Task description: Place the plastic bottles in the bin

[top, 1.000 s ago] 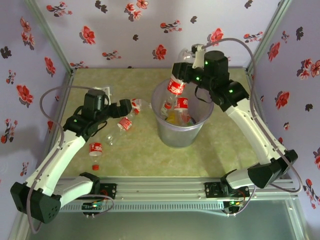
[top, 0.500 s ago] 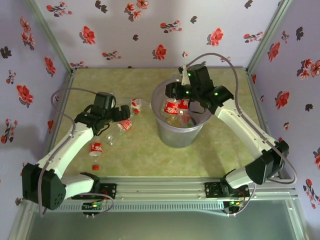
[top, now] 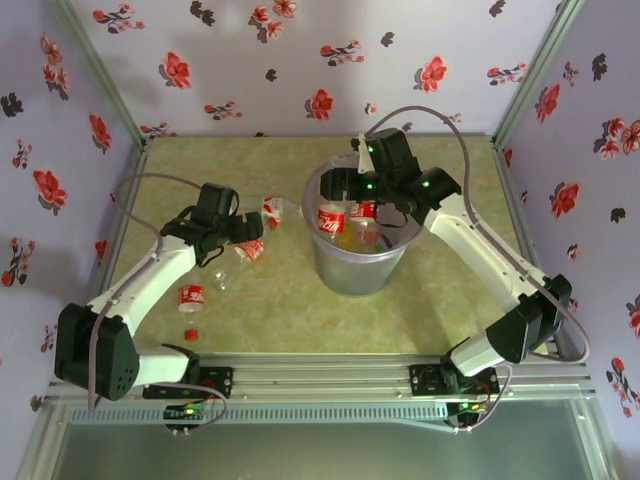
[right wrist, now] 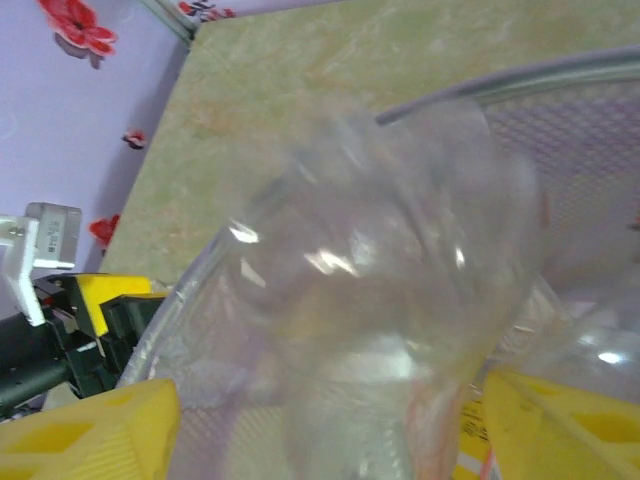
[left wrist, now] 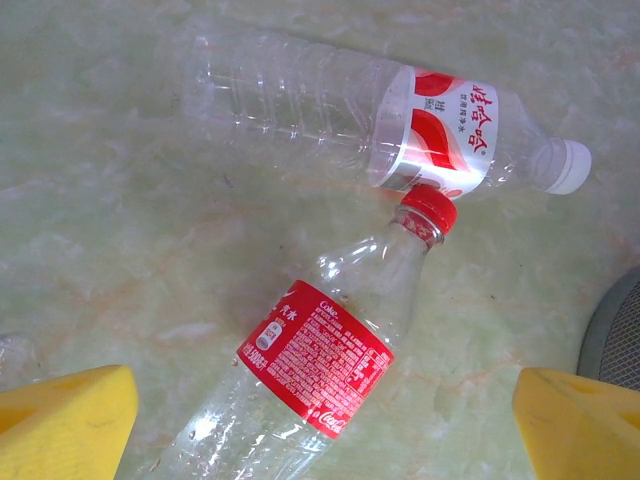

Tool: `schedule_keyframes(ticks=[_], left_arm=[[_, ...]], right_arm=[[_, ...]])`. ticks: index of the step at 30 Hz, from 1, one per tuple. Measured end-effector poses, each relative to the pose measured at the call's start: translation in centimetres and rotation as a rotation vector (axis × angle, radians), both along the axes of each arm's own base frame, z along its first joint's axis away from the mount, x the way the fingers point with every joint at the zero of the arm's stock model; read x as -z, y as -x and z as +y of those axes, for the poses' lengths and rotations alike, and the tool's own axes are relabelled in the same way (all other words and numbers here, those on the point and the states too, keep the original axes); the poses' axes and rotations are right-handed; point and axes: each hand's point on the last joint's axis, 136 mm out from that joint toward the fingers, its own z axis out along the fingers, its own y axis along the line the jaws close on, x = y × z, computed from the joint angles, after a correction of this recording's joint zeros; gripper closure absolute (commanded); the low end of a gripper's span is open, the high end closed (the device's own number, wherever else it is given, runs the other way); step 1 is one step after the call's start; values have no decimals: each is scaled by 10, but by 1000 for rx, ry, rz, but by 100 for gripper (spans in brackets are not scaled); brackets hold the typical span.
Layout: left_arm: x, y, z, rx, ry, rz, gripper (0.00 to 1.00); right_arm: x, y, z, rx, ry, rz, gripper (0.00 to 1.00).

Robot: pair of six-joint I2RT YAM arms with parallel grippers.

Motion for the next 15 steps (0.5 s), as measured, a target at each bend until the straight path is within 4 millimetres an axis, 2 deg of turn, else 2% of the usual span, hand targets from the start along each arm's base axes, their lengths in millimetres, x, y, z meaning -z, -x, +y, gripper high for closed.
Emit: schedule_keyframes(ticks=[2,5,8,11,14,15], left_arm=[[0,0,0,3,-1,-2,3],[-2,-2,-1,5,0,-11,3],[-2,-3,0,3,0,-13,3],[-1,-3,0,2,0,-13,3],[-1,-4,4,-8,0,-12,3],[-1,-5,4,-10,-1,-12,3]], right_arm=[[-6,0,-7,7,40,-18,27],[-18,-1,-16,14,90,-57,44],[-27,-3,-15,9,110,-79,51],[-15,-2,-5,-18,142,-63,55],[13,1,10,-57,181,-17,58],[15,0,14,-62,178,-21,59]])
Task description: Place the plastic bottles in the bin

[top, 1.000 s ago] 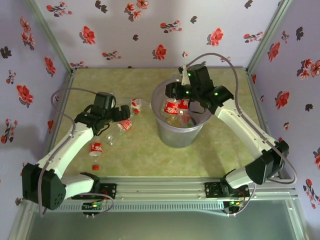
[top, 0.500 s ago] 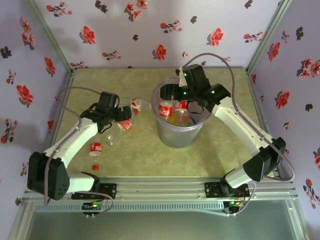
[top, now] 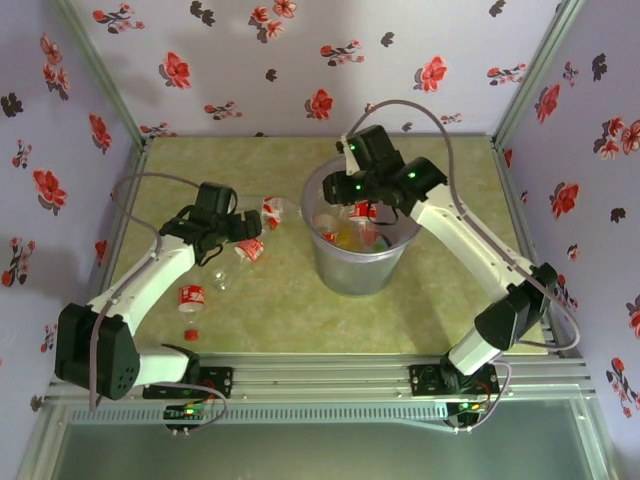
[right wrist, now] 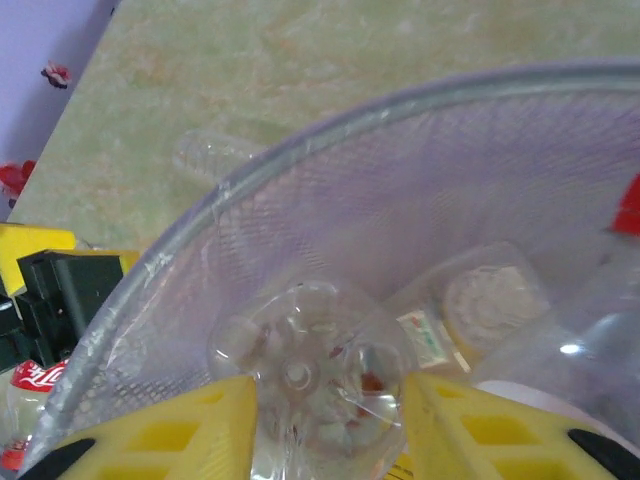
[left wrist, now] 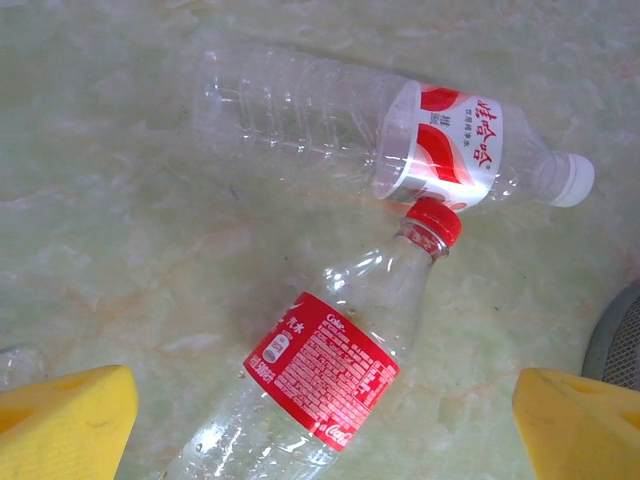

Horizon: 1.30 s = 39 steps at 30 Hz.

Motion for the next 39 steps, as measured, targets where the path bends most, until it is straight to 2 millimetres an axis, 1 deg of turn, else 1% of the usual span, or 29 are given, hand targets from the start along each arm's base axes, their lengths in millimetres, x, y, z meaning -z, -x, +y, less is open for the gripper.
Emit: schedule_keyframes(ticks=[2,7,9,14,16,18,21,25,28,30,33,35,39], left_arm=[[1,-1,2,-3,-2,2,3],[3,-1,2,-3,-5,7,3],[3,-1,2,-5,-6,9,3],[13,-3,3,-3,-22,35,2],[18,-5,4,1,-36,51,2],[22,-7,4,12,-57,67,1],[22,-10,4,49,-91,77,1],[20,-11,0,129,-138,89,0],[24,-14,-5,195,-168,121,0],[30,-17,-10,238,-178,149,0],[45,-17,-16,298,-188,217,0],[54,-12,-18,319,-185,259,0],[63,-2,-19,336,-174,310,0]], right_arm=[[0,-3,6,-6,-14,-20,59],[3,-10,9,5,-26,-44,60],[2,-11,9,6,-27,-49,58],[-1,-11,5,13,-11,-61,38],[-6,-9,-1,15,-2,-69,35],[-13,-6,-8,19,3,-79,32],[-27,-2,-23,35,-4,-100,28],[-54,1,-53,93,-43,-157,19],[-62,8,-74,131,-58,-180,13],[-60,12,-86,150,-54,-182,10],[-49,19,-101,181,-45,-164,10],[-39,24,-111,201,-36,-148,9],[-28,34,-132,249,-32,-134,9]])
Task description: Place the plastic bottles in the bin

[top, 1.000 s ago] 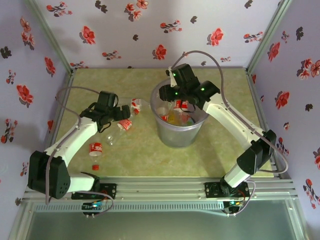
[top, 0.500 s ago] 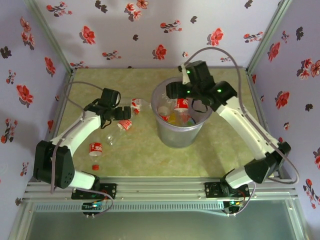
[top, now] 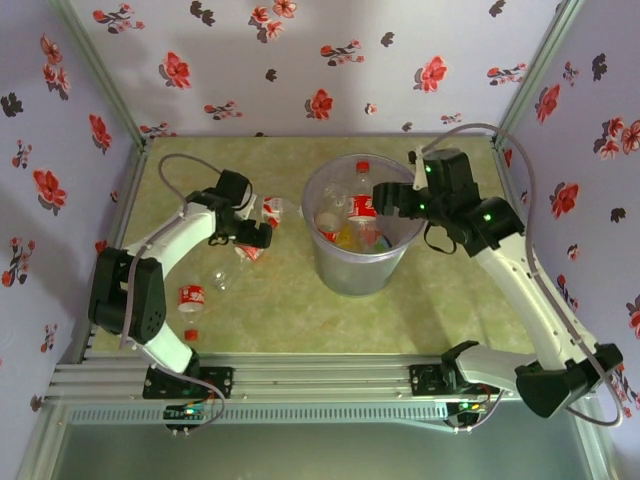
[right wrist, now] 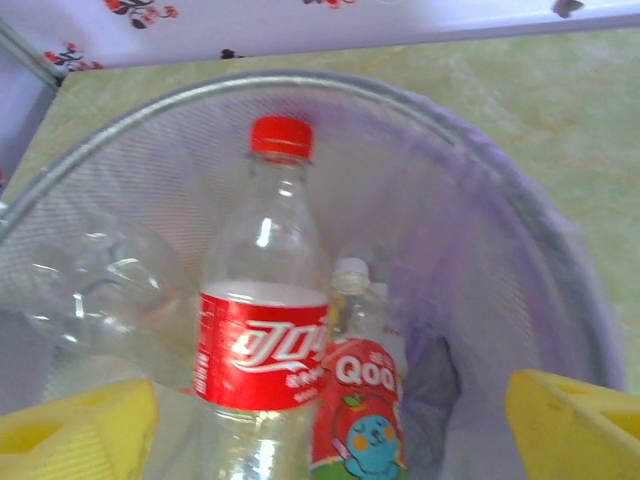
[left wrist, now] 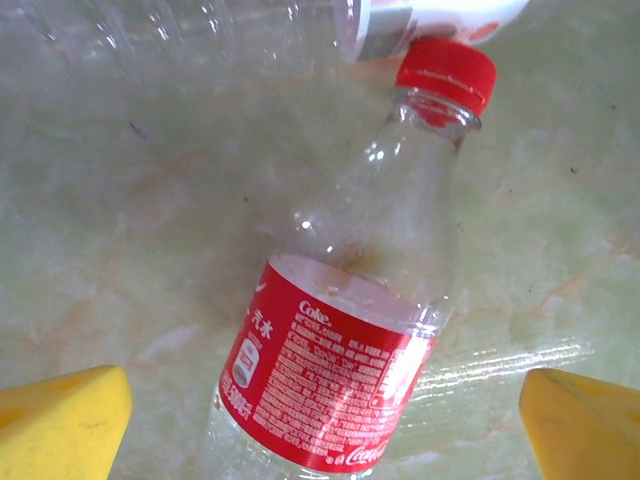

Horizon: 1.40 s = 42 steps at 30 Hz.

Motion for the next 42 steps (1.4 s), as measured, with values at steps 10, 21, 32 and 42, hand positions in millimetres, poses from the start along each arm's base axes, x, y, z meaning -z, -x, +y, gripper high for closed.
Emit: schedule_keyframes(ticks=[10,21,32,42], left_arm=[[35,34,9,-25,-16,121,17],[38,32,9,-41,-12,126,42],[-13,31,7,-40,45,-9,48],[-112,30,7,-76,187,-295,47]], right_arm=[[5,5,-18,61,-35,-24,10],[-1,5,-6,33,-117,-29,11],[-24,3,29,-69,-278,-88,12],[-53,-9,120,-267,-336,-110,12]])
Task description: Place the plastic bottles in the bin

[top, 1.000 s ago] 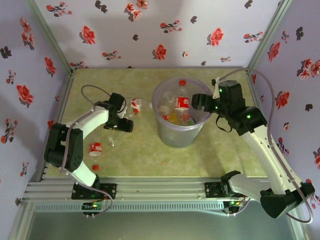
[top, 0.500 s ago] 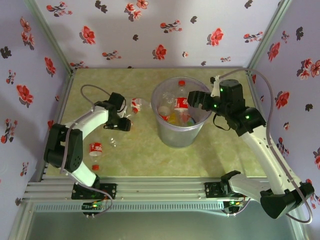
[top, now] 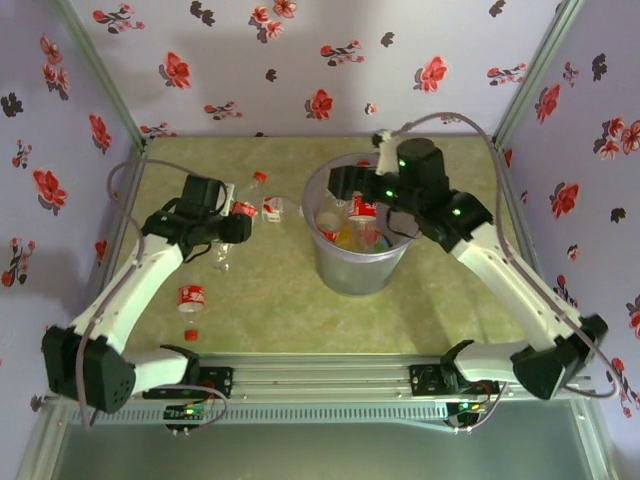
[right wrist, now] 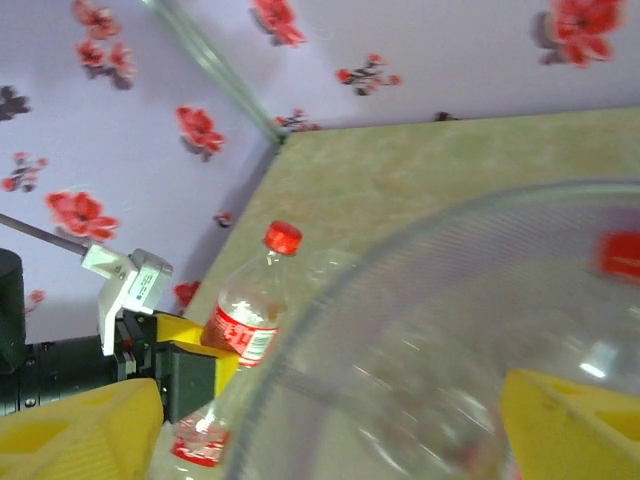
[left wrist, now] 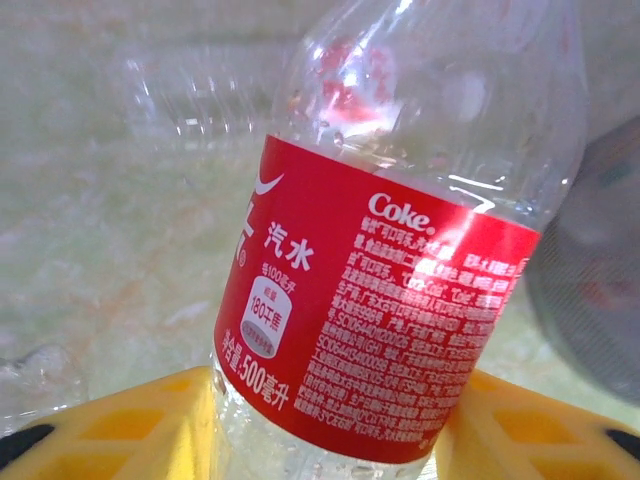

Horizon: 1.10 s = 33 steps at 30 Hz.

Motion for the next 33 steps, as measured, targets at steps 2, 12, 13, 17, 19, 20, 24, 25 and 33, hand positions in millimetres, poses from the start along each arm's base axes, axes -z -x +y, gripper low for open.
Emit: schedule_keyframes(ticks=[2,12,13,17,19,20,24,25,33], left_arm=[[-24,2,1,-12,42,-79,46],[-92,8,-12,9,226,-306,45],[-92,8,-14,13,239,-306,45],[-86,9,-21,33,268,-293,45],[-89,9,-24,40,284,-298,45],[-91,9,-26,43,291,-305,45],[-95,10,-26,44,310,-322,45],[-95,10,-27,45,312,-322,45],[-96,9,-27,44,317,-331,46]], right_arm=[[-6,-3,24,-43,-13,-10,11],[-25,-11,124,-185,-62,-64,8],[-22,-14,132,-190,-62,-61,8],[-7,-29,159,-202,-57,-33,8],[4,-35,169,-205,-45,-16,8],[8,-38,172,-204,-39,-9,8],[20,-45,182,-204,-35,20,10],[19,-46,185,-206,-42,24,12],[18,-43,199,-239,-83,73,39]])
